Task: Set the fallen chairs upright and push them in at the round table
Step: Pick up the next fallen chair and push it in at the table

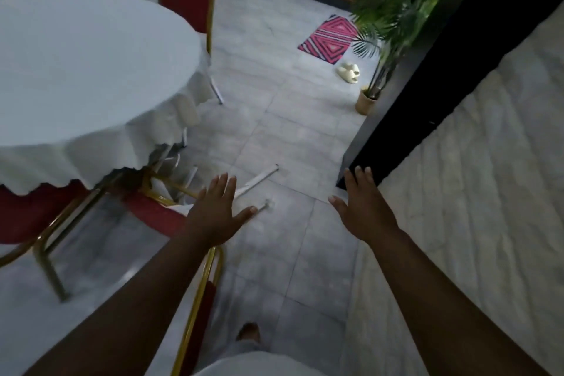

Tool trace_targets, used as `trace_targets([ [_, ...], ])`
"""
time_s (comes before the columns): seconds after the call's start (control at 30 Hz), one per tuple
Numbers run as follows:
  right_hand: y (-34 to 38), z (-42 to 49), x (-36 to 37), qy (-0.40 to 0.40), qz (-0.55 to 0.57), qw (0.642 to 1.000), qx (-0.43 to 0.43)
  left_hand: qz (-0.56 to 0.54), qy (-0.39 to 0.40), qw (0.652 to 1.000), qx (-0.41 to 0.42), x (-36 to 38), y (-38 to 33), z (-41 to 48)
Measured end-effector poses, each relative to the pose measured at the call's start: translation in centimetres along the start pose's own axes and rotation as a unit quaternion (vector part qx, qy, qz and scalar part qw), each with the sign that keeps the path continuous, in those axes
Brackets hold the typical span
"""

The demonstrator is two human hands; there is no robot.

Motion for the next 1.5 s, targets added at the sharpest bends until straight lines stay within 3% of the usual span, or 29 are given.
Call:
trace_targets([
  [0.2,7.4,10.3,1.7,0.046,-0.011,0.988,-0.146,-0.034,-0.045,0.989,-0.136,-1.8,6.8,-0.3],
  [0.33,13.8,15.1,4.5,0.088,-0.016,0.959,-0.269,-0.067,-0.083,0.962,-0.252,-1.2,11.1,-3.2],
  [0.6,26.9,15.7,12.4,0.181,-0.071,0.830,-0.524,-0.102,-0.148,0.862,-0.474,2.9,12.8,-14.3],
  [0.8,33.3,9.7,22.8,0.246,-0.079,0.739,-0.623,-0.140,-0.158,0.785,-0.582,11.1,14.1,-23.4],
  [1.0,33.2,3.5,35.9,0.301,-0.135,0.690,-0.644,-0.151,-0.140,0.729,-0.653,22.0,17.3,-29.1],
  [1.1,31.6,1.3,41.5,0.329,-0.136,0.672,-0.649,-0.178,-0.134,0.720,-0.658,27.7,19.3,-30.1],
  [1.3,26.5,-1.9,54.6,0.381,-0.185,0.629,-0.652,-0.221,-0.111,0.736,-0.630,40.1,22.4,-29.8],
  [1.5,25.0,-4.8,61.5,0.393,-0.181,0.596,-0.677,-0.246,-0.091,0.751,-0.606,48.1,25.1,-29.5],
])
Point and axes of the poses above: each hand's wrist, its own z-axis towards the middle knuckle, its own x-axis out of the palm, y = z × x, the point moved 6 cm from there along z, towards the middle knuckle, and after that the axes turned 5 degrees about -x, right-handed, at the moved point
